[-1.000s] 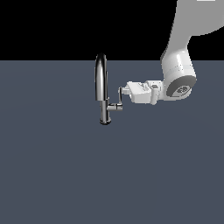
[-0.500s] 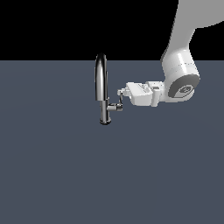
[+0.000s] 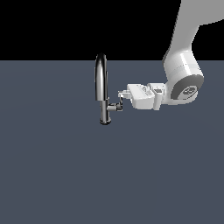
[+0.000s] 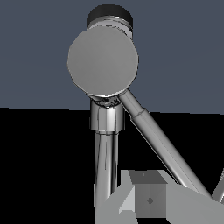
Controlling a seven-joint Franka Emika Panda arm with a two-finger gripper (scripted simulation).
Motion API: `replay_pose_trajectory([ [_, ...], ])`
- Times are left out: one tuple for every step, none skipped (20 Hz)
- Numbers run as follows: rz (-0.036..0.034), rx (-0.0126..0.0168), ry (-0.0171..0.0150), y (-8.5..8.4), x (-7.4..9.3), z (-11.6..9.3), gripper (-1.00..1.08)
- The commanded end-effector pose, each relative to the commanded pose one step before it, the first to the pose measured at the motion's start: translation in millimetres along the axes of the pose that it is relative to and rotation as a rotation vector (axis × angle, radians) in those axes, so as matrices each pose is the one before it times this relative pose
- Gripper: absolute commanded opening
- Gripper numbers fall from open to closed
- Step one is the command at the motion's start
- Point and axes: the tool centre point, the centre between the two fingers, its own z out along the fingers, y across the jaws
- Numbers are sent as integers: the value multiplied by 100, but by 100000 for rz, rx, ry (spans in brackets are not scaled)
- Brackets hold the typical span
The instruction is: Turn on the faucet by rotating a designated handle.
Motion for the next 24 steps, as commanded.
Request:
replay_pose_trajectory([
  [1469,448,76,1374,1148,-545,-100],
  [9,-84,-50,355,226,37,-100],
  [8,-73,-43,360,228,31,-100],
  [8,-73,-42,364,230,31,-100],
  [8,-73,-42,368,233,31,-100],
  [10,-84,-48,371,237,37,-100],
  [9,-73,-41,375,239,31,-100],
  [10,-85,-47,379,244,36,-100],
  [8,-60,-33,384,246,24,-100],
  [0,0,0,0,0,0,-100],
  [-2116,1375,1020,-1030,-1045,-711,-100],
  [183,-124,-91,172,648,67,-100],
  [183,-124,-91,170,645,67,-100],
  [183,-124,-91,169,641,67,-100],
  [176,-119,-87,168,632,64,-100],
  [183,-124,-91,165,632,66,-100],
  [176,-118,-87,164,624,63,-100],
  [168,-113,-83,163,615,61,-100],
  [176,-118,-87,160,615,63,-100],
  [176,-118,-87,157,610,63,-100],
  [168,-112,-82,156,601,60,-100],
  [168,-112,-82,152,596,59,-100],
  [169,-112,-81,148,590,58,-100],
  [0,0,0,0,0,0,-100],
])
